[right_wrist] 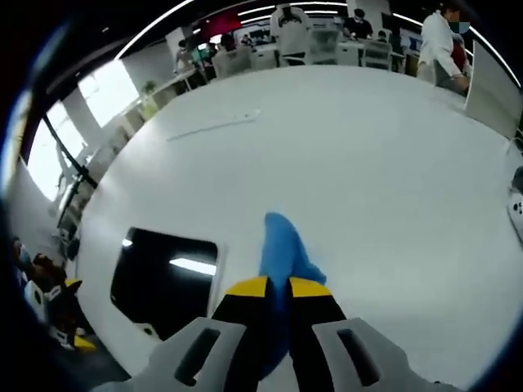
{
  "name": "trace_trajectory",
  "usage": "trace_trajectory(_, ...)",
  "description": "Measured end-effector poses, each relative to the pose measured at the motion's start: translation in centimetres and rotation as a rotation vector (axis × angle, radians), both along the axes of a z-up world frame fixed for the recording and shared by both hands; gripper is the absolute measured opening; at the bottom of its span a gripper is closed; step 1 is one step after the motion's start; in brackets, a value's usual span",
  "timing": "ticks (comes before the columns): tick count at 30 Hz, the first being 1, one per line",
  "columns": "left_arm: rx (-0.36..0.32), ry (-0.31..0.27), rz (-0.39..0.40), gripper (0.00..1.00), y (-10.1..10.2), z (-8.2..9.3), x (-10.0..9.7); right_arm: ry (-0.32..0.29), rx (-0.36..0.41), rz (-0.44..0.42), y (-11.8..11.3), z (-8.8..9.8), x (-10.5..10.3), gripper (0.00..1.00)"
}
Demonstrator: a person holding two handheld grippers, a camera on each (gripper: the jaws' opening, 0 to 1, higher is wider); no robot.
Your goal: Wipe the mirror surface with the cleaning cloth until all visible marks leave the cleaned area.
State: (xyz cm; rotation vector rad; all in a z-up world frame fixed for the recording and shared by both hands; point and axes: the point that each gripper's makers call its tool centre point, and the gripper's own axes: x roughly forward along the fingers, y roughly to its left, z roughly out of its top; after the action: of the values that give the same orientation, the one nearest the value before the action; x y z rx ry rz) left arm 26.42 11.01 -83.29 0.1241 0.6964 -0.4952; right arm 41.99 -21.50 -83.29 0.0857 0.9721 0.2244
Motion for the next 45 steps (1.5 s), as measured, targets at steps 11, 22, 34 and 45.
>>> trace_trajectory(11,-0.010,-0.004,-0.012,0.99,-0.3,0.2,-0.1,0.018,0.014,0.007,2.7,-0.5,0.3,0.03)
trace_trajectory(22,-0.012,0.007,-0.033,0.99,-0.7,0.1,-0.4,0.051,0.034,0.010,5.8,-1.4,0.4,0.03)
trace_trajectory(34,-0.009,0.005,-0.049,0.99,-0.9,0.1,-0.4,0.081,0.045,0.034,8.1,-2.6,0.5,0.03)
trace_trajectory(45,-0.019,0.004,-0.046,0.99,-1.0,0.1,-0.3,0.093,0.048,0.068,9.9,-3.0,0.7,0.03)
